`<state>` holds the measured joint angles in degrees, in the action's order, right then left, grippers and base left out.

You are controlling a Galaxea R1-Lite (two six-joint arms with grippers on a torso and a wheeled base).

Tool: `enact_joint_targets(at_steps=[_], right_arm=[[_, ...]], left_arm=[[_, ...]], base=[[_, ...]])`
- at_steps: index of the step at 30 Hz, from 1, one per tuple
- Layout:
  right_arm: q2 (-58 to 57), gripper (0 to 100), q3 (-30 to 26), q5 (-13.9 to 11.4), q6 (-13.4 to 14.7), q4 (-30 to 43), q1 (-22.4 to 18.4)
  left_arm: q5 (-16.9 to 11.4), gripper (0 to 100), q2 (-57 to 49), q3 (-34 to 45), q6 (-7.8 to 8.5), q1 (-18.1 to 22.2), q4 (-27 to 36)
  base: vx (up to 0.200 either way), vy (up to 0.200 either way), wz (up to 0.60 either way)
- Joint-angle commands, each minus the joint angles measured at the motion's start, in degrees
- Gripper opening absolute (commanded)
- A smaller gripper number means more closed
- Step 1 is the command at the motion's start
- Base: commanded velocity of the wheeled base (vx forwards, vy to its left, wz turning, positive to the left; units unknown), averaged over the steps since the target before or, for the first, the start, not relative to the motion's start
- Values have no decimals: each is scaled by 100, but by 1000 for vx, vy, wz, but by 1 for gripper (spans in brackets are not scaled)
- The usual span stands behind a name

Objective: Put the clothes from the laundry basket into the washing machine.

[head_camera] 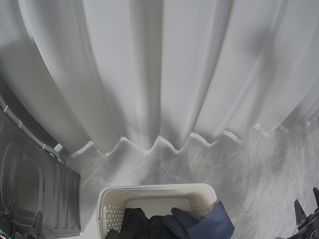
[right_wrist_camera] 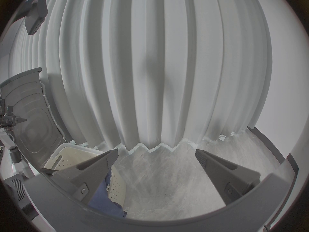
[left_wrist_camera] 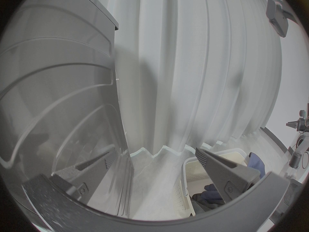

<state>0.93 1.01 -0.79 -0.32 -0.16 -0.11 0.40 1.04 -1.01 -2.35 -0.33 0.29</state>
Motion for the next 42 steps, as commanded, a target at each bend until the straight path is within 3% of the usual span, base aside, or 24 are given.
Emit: enact_joint_targets(at_steps=[1,5,42], right_arm=[[-84,100,-101,0,-3,-2,2],[-84,100,-101,0,-3,-2,2],[-84,100,-101,0,-3,-2,2]], left_arm=[[-5,100,-86,84,7,-2,6],[-5,100,-86,84,7,-2,6],[-5,100,-86,84,-2,-2,6]], base=[[0,0,0],[0,0,0],[-200,0,0]])
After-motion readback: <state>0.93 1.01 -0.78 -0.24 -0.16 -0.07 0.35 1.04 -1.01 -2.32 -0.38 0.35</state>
